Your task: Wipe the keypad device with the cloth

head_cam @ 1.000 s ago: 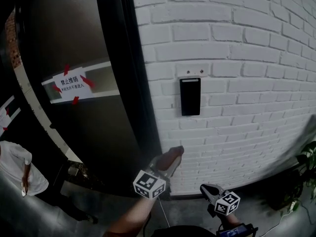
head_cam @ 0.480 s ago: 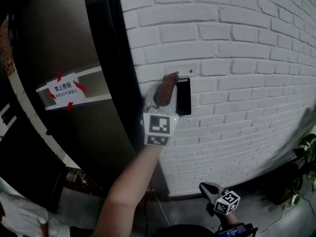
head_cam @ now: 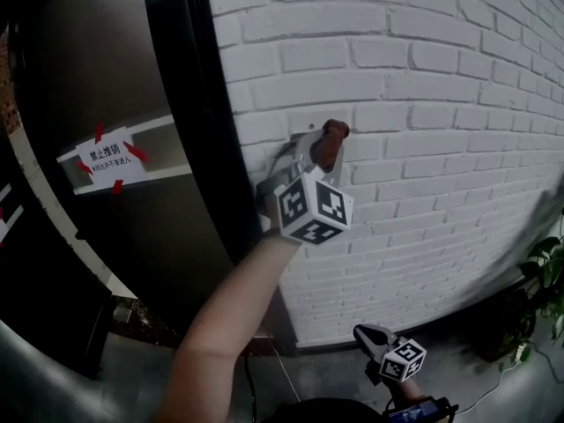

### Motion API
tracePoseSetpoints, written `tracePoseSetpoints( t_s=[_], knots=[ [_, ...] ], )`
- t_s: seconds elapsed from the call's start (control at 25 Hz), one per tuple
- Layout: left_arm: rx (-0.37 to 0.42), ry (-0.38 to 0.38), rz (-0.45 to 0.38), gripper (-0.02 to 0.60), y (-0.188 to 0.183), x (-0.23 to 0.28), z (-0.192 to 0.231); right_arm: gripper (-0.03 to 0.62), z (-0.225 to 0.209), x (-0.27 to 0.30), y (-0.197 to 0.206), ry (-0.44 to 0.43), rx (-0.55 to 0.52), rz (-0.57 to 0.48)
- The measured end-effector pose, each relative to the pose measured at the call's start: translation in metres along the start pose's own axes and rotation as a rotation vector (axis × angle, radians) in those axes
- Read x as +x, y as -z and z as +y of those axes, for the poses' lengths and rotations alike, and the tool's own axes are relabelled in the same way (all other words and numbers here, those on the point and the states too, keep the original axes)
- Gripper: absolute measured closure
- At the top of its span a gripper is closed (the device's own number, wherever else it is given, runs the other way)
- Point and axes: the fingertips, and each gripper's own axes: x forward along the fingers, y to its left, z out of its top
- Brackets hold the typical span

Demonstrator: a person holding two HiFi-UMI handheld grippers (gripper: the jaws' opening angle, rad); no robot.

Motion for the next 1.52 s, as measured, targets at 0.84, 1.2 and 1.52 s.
tracePoseSetpoints(
  t_s=[0.84, 1.2, 1.52],
  knots=[
    [0.826, 0.248, 0.250, 0.526, 0.106, -0.022, -0.153, 0.592, -0.006, -0.003, 0.017, 0.020, 0.045, 0.011],
    [0.491, 0.136, 0.135, 0.526, 0.121, -0.051, -0.112, 0.592, 0.000, -0.004, 0.026, 0.025, 0.059, 0.035],
    [0.488, -0.028, 0.041, 0.526, 0.059, -0.030, -0.041, 0.592, 0.003, -0.006, 0.026, 0.036, 0.077, 0.042]
  ],
)
